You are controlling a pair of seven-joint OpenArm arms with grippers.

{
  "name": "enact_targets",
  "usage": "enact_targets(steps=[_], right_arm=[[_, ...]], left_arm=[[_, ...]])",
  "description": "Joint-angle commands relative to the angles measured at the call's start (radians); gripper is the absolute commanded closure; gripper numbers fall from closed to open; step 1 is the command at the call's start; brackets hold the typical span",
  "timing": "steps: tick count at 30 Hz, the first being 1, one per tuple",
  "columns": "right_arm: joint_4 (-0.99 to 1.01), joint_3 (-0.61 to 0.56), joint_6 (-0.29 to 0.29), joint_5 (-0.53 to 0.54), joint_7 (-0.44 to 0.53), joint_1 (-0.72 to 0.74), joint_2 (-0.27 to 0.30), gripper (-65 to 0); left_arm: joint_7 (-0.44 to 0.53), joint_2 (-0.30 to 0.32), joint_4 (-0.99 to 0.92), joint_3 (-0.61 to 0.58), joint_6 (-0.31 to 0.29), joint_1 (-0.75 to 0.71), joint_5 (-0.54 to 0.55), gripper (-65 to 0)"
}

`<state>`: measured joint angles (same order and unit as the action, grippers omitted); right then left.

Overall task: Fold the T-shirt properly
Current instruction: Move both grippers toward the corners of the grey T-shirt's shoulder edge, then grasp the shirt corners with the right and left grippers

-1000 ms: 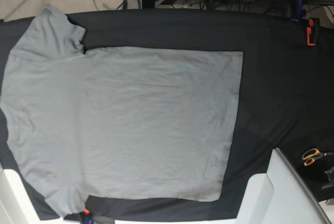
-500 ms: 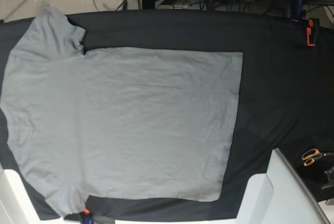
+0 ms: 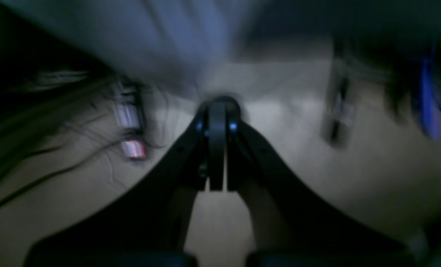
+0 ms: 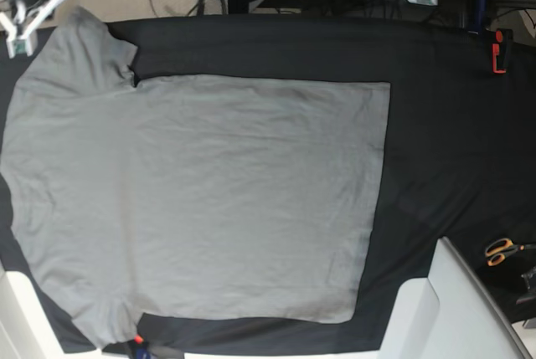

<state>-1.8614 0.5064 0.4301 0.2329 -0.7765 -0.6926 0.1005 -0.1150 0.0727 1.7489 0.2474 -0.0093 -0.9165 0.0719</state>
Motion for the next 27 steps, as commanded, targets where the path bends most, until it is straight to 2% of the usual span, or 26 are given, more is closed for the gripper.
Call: enact_targets(steps=[1,4,6,8,10,13,15,18,21,23,27], right_arm=[[-0.010,0.057,0.042,0.041,-0.008,0.009,0.006,-0.8],[-0.007,0.203,0.184,0.171,-0.077,0.077,-0.014,-0.9],[-0.010,0.295,0.263,0.230,-0.137,0.115,-0.040,-3.5],[-0.005,0.354,0.268,0.267,-0.191,0.166,-0.048,-11.7],[0.007,0.383,0.268,0.279,-0.225,0.207,-0.049,-24.5],[0.050,0.412,0.268,0.279,-0.249,0.270,-0.055,-43.5],[0.102,0.430,0.268,0.279,-0.255,0.314,-0.068,-52.2],[0.200,0.429,0.268,0.279,-0.257,0.368,-0.068,-52.2],[0.291,0.435,0.268,0.279,-0.277,0.411,-0.069,-50.7],[0.342,0.436,0.268,0.279,-0.275,0.428,-0.071,-50.7],[0.400,0.438,0.268,0.279,-0.249,0.439,-0.068,-50.7]], left_arm=[[0.008,0.008,0.024,0.028,0.013,-0.011,0.036,0.0],[-0.102,0.037,0.062,0.077,0.013,0.037,0.190,0.0],[-0.236,0.091,0.092,0.115,0.013,0.076,0.260,0.0],[-0.332,0.141,0.104,0.132,0.013,0.122,0.306,-5.4],[-0.386,0.195,0.102,0.132,-0.014,0.167,0.343,-7.2],[-0.389,0.224,0.101,0.162,-0.097,0.213,0.389,-7.2],[-0.389,0.223,0.101,0.194,-0.146,0.245,0.405,-7.2],[-0.389,0.221,0.101,0.214,-0.261,0.276,0.405,-7.2],[-0.387,0.221,0.101,0.215,-0.329,0.290,0.403,-7.1],[-0.387,0.221,0.101,0.215,-0.347,0.290,0.403,-7.1],[-0.387,0.221,0.101,0.215,-0.347,0.290,0.403,-7.1]])
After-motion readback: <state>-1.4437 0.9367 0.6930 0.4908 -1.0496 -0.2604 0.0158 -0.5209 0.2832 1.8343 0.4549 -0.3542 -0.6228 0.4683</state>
